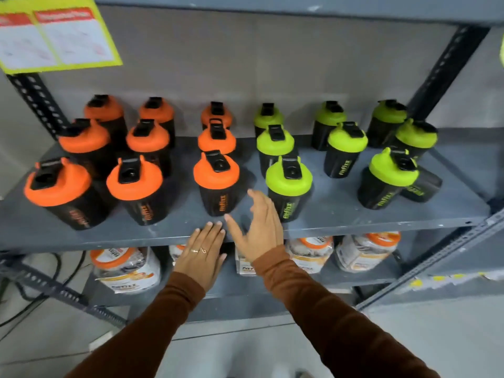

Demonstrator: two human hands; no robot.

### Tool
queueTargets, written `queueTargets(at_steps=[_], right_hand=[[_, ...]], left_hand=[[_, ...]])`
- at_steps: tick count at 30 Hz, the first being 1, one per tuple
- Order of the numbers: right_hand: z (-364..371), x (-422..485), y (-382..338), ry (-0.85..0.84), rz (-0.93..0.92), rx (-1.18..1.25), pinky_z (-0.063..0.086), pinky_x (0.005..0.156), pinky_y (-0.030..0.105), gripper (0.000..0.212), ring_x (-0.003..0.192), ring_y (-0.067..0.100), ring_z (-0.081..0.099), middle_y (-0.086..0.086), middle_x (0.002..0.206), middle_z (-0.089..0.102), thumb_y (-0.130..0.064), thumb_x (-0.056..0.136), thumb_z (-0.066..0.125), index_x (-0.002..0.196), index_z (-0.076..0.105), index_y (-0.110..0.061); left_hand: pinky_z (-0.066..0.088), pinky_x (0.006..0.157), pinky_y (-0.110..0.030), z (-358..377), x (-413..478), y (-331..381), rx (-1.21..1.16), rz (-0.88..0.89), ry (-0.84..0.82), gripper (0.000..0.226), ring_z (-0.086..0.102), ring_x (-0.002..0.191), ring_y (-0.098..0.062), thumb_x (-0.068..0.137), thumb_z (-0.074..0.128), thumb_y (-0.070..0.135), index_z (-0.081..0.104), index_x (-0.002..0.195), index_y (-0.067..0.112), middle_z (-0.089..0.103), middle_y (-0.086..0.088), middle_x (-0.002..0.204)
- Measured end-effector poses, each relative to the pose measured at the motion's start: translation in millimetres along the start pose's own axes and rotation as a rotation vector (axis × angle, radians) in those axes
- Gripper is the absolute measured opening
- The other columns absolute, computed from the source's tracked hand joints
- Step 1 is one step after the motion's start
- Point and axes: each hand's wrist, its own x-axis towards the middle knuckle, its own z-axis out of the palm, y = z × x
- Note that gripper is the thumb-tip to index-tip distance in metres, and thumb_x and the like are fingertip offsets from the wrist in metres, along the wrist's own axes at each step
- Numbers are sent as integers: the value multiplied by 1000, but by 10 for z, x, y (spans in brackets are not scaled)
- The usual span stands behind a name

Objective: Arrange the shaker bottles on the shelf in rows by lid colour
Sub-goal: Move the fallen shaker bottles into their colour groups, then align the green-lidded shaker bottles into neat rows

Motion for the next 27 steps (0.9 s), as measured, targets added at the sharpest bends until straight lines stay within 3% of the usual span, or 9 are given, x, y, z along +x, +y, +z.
queueTargets(at_steps=[3, 6, 9, 12, 16, 18, 19, 21, 27], right_hand=[[-434, -203, 426, 60, -99, -79, 49, 70, 30, 28, 80, 19, 58, 10, 84, 67, -45, 89, 45, 96, 50, -18], [-1022, -179, 938, 48, 21, -142, 49, 59, 34, 32, 64, 18, 58, 6, 68, 64, -45, 90, 38, 82, 54, -19], [-1663, 52, 1459, 190, 237, -43, 45, 75, 36, 30, 80, 29, 61, 21, 86, 64, -37, 79, 42, 100, 47, -16], [-2170, 396, 1912, 316, 310, -62, 40, 94, 45, 55, 99, 44, 51, 30, 106, 53, -30, 69, 46, 117, 42, -2], [-2432, 848, 2378, 1, 340, -393, 21, 108, 39, 82, 123, 46, 36, 33, 130, 41, -12, 60, 68, 130, 32, 9], [-2408, 950, 2558, -190, 308, -533, 19, 113, 46, 94, 132, 45, 27, 30, 140, 33, -6, 60, 74, 137, 22, 6], [-2388, 969, 2619, -248, 296, -603, 19, 113, 48, 95, 133, 43, 25, 28, 142, 31, -7, 63, 74, 138, 18, 3], [-2367, 975, 2705, -306, 264, -699, 21, 112, 51, 89, 131, 41, 30, 27, 141, 34, -7, 65, 72, 138, 21, 2], [-2465, 903, 2883, -183, 195, -657, 39, 99, 53, 80, 109, 48, 49, 32, 122, 51, 2, 56, 76, 127, 38, 7]], left_hand=[[12, 111, -34, 119, 100, 494, -83, 106, 33, 44, 33, 126, -28, 94, 19, 29, 41, 123, 4, 56, -15, 127], [10, 112, -33, 186, 376, 1104, -100, 194, 33, 42, 29, 129, -25, 93, 21, 28, 40, 125, 7, 56, -11, 129], [11, 111, -32, 161, 776, 1705, -68, 280, 10, 44, 37, 125, -25, 93, 24, 32, 43, 123, 8, 58, -9, 127], [30, 103, -34, 109, 1174, 2104, 2, 262, -90, 57, 56, 116, -25, 80, 33, 44, 56, 117, 7, 63, -8, 121], [52, 84, -34, 83, 1483, 2352, -16, 46, -237, 69, 65, 101, -22, 71, 29, 55, 65, 105, 7, 69, -8, 110], [44, 98, -39, 97, 1520, 2412, -69, -49, -242, 75, 54, 119, -27, 76, 24, 56, 53, 122, 3, 55, -14, 130], [29, 110, -38, 134, 1519, 2427, -84, -56, -233, 75, 36, 133, -27, 81, 22, 55, 36, 134, 4, 37, -14, 144], [6, 116, -33, 156, 1512, 2434, -92, -59, -222, 69, 9, 142, -21, 90, 24, 52, 11, 143, 10, 9, -8, 154], [0, 116, -30, 112, 1509, 2508, -46, -112, -245, 67, 1, 143, -19, 92, 25, 48, 3, 143, 11, 1, -6, 155]])
